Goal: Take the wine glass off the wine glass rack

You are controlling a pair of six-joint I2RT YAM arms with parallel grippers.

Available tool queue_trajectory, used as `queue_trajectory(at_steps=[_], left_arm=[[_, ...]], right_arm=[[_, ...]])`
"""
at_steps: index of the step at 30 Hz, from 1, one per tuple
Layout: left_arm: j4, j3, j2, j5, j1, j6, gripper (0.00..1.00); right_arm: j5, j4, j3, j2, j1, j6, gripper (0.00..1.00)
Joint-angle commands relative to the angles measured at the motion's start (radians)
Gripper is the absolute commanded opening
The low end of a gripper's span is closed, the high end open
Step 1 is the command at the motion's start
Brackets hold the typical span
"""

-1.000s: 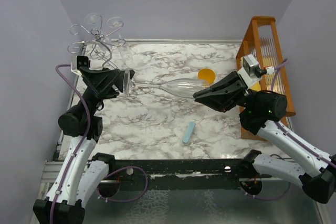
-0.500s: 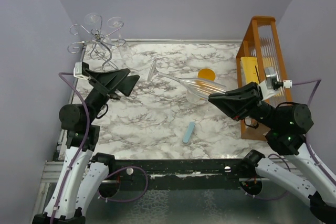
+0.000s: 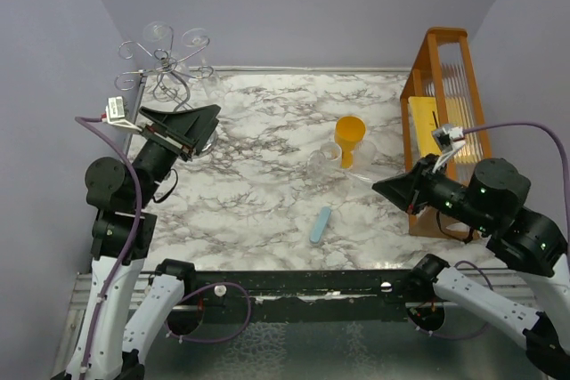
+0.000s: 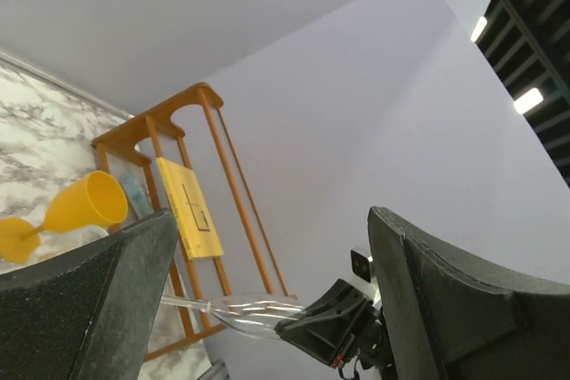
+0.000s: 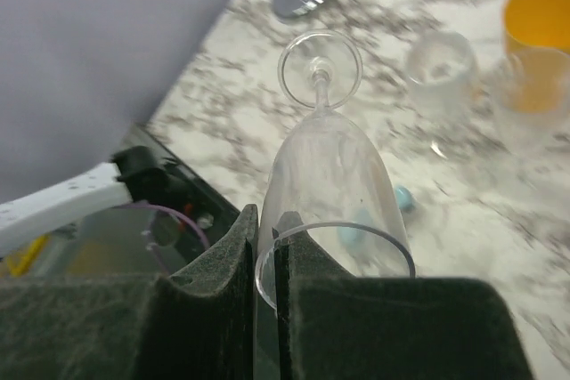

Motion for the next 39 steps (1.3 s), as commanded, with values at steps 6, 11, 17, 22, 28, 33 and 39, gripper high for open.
queue_trajectory(at_steps=[6,11,17,22,28,33,39], left_arm=[[-0.231,0.118,-0.033,-0.104,0.006,0.195,0.92],[-0.291,0.178,-0.036,-0.129,0.006,0.262,0.92],[-0.332,0.206,-0.056,-0.17,0.006,0.31,0.92],[-0.353,0.219,-0.062,-0.188,0.006,0.33,0.93],[-0.37,0.236,-0.066,-0.202,0.006,0.35,0.93],[-0.376,0.244,-0.066,-0.205,0.006,0.359,0.93],[-0.383,0.25,-0.067,-0.215,0.007,0.366,0.93]], right_arm=[[0.28,-0.342,0.03,0.165,0.005,-0.033,0.02],[0.339,-0.341,0.035,0.216,0.006,0.017,0.02],[0.353,-0.395,0.078,0.359,0.005,-0.01,0.01],[0.329,-0.418,0.128,0.475,0.005,-0.051,0.01],[0.286,-0.427,0.163,0.563,0.005,-0.072,0.01],[0.27,-0.411,0.168,0.599,0.006,-0.092,0.01],[0.236,-0.401,0.171,0.64,0.006,-0.12,0.04]])
